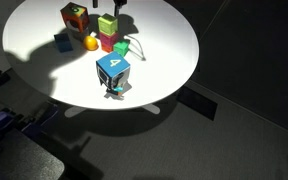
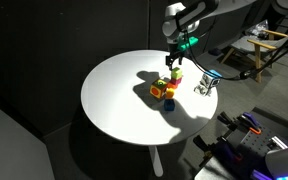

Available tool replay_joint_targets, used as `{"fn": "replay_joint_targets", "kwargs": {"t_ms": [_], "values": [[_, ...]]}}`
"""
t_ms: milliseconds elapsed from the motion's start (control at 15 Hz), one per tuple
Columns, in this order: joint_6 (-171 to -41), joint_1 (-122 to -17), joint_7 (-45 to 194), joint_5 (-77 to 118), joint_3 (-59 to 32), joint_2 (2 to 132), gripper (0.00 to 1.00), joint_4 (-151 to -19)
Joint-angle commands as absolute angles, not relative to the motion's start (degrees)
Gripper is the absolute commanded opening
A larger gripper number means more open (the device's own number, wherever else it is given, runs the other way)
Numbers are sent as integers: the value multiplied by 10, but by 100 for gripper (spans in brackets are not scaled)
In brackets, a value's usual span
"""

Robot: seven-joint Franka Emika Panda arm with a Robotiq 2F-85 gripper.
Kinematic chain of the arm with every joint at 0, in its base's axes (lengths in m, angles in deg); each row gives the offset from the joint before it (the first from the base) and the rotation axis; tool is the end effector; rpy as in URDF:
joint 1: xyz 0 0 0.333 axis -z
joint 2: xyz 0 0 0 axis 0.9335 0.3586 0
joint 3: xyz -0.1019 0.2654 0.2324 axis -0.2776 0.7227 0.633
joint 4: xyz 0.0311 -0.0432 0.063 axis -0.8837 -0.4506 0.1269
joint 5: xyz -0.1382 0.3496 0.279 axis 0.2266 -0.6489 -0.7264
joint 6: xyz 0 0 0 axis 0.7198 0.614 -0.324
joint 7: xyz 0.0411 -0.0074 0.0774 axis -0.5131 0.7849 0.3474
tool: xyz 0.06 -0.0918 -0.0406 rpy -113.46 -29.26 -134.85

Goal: Put the light green block on top of the pink block

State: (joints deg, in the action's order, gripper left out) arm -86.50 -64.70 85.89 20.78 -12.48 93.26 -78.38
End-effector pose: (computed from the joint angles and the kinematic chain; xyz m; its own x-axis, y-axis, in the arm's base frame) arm 0.7746 -0.0977 0.1937 0.9709 0.0287 -0.2376 0.0423 -0.9978 0.0520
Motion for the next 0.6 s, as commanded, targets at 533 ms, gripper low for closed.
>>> {"fn": "replay_joint_targets", "kwargs": {"t_ms": [533], "values": [[-862,-652,814,200,-123,796,100,-923]]}}
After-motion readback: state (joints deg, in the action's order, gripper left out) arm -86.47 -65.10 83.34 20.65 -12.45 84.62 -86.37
